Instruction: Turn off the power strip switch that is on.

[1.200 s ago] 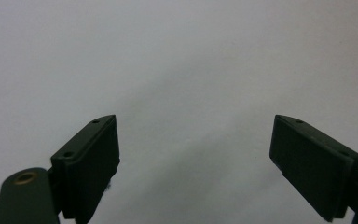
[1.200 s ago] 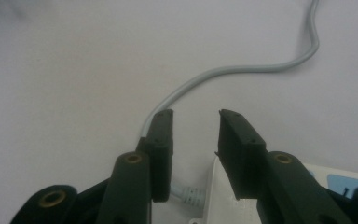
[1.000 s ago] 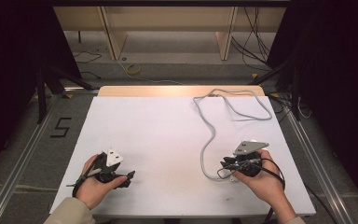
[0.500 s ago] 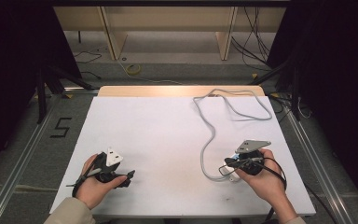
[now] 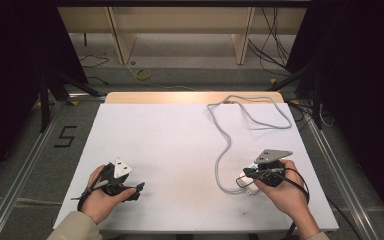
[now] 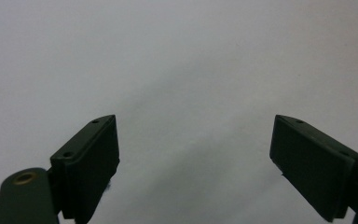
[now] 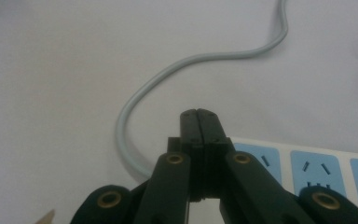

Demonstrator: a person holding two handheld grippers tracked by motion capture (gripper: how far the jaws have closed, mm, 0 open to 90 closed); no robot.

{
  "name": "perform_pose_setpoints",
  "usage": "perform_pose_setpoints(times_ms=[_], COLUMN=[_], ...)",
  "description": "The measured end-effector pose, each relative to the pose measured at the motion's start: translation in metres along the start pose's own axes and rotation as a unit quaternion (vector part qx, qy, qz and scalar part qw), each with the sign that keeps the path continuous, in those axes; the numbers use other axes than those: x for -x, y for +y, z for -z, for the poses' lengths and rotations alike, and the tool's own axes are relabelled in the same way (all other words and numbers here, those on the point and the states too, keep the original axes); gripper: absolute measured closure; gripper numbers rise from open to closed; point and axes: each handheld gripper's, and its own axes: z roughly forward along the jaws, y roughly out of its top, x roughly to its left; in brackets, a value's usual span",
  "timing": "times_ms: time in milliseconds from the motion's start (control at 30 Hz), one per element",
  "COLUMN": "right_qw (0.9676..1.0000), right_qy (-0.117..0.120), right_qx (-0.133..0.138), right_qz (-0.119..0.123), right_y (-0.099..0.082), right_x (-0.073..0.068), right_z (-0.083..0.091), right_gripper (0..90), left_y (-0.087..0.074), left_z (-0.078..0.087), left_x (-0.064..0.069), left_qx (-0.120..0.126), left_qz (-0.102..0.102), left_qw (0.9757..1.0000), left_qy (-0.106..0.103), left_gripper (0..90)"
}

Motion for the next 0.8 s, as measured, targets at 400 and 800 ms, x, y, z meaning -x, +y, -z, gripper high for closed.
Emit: perform_pose_setpoints(times_ms=[400,800], right_qw=[0.9998,0.9993], right_qy=[-0.01,-0.022], right_qx=[-0.013,-0.025], right_qz=[-0.01,-0.016], right_y=[-0.0016,-0.0039], right_x=[0.0047,0.0092], right_z=[0.0015,0.0032], right_gripper=[90.0,90.0], left_y=[0.0001,0.0], left_z=[-0.0001,-0.0001], left_x=[-0.0002,-0.0005], left_qx=[0.0,0.0], left_qz=[-0.001,-0.001], left_qw=[1.0,1.0], left_qy=[0.001,0.001], left_gripper=[15.5,15.5])
